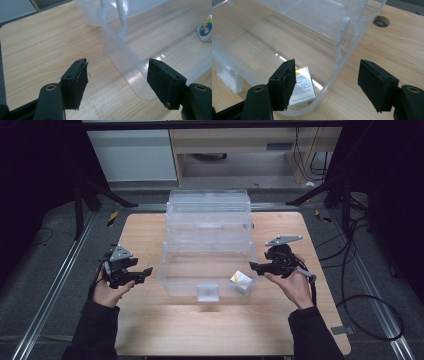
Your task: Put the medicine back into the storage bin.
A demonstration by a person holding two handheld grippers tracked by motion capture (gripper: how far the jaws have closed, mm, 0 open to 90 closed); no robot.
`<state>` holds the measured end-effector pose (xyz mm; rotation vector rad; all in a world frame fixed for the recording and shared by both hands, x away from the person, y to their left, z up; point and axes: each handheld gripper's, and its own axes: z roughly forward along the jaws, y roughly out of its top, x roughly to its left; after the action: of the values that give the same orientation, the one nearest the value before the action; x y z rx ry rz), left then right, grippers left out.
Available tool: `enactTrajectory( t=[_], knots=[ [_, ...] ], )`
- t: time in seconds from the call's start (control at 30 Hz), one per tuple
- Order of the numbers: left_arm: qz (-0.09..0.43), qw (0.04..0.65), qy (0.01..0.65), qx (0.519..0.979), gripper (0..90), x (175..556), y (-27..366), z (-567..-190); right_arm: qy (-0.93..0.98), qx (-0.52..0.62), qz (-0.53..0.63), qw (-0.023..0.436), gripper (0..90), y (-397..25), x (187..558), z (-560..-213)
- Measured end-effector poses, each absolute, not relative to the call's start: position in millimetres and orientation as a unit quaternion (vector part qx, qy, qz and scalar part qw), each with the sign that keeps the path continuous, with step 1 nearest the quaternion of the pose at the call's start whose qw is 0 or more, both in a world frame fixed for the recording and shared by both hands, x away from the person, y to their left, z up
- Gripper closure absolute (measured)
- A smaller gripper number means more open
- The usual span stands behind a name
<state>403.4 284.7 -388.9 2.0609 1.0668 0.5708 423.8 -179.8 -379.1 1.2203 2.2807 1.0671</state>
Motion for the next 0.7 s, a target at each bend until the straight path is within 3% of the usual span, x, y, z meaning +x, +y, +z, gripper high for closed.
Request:
enactTrajectory(
  t=[0.7],
  knots=[
    [0.193, 0.384, 0.329, 0.841, 32.7, 386, 227, -380, 0.792, 0.471, 0.338, 0.193, 25.2, -214, 427, -397]
  ],
)
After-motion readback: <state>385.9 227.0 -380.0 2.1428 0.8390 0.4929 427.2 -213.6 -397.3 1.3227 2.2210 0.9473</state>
